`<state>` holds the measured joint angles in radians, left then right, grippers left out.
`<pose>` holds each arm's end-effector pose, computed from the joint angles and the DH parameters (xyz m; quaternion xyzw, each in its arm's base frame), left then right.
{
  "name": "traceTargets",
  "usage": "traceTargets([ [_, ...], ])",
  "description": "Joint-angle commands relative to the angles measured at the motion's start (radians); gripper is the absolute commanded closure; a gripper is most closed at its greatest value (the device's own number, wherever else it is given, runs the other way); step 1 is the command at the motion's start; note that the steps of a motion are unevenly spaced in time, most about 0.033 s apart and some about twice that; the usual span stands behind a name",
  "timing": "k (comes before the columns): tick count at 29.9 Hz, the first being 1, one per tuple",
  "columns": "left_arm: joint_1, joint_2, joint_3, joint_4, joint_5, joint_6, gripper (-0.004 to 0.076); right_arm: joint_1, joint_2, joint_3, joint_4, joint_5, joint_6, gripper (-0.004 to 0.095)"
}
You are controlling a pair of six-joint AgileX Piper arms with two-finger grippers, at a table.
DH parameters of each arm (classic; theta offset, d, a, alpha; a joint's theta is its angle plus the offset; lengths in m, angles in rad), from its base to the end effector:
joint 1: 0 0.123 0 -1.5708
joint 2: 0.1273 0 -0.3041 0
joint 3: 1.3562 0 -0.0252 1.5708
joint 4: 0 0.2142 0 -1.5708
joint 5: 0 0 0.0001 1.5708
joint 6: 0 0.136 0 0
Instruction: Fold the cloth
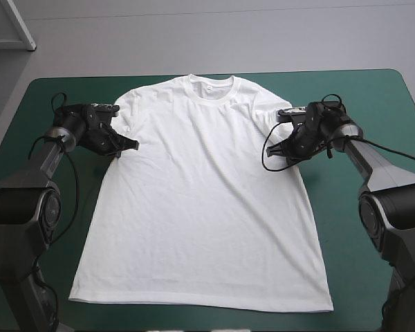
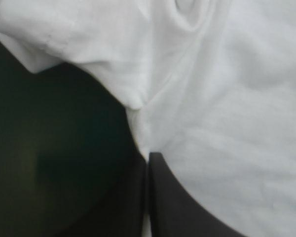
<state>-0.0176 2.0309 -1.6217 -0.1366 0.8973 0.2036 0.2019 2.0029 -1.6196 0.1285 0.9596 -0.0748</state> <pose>0.4264 -0.0220 0.2055 0.0760 0.9799 -0.0435 0.1793 0.4046 0.0974 0.2139 -0.1081 0.9800 0.0675 0.1526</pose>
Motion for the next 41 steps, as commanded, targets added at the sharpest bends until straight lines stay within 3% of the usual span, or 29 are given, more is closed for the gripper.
traceTargets([
  [1,-0.004,-0.104,-0.041,-0.004,0.042,-0.006,0.0732,-0.003,-0.093,-0.093,0.009,0.016,-0.012,0.0927],
  [12,-0.004,-0.279,-0.38,0.006,0.263,-0.032,0.0732,-0.003,-0.248,-0.467,-0.026,0.285,0.052,0.0926],
  [21,-0.004,-0.327,-0.766,0.006,0.382,-0.055,0.0732,-0.003,-0.356,-0.703,-0.044,0.287,0.084,0.0926],
  [25,-0.004,-0.345,-0.89,0.009,0.387,-0.096,0.0732,-0.003,-0.408,-0.764,-0.044,0.287,0.084,0.0926],
  [33,-0.004,-0.362,-1.002,0.014,0.361,-0.099,0.0732,-0.003,-0.44,-0.835,-0.04,0.28,0.087,0.0926],
  [41,-0.004,-0.304,-1.002,0.018,0.296,-0.094,0.0732,-0.003,-0.369,-0.836,-0.015,0.168,0.075,0.0926],
])
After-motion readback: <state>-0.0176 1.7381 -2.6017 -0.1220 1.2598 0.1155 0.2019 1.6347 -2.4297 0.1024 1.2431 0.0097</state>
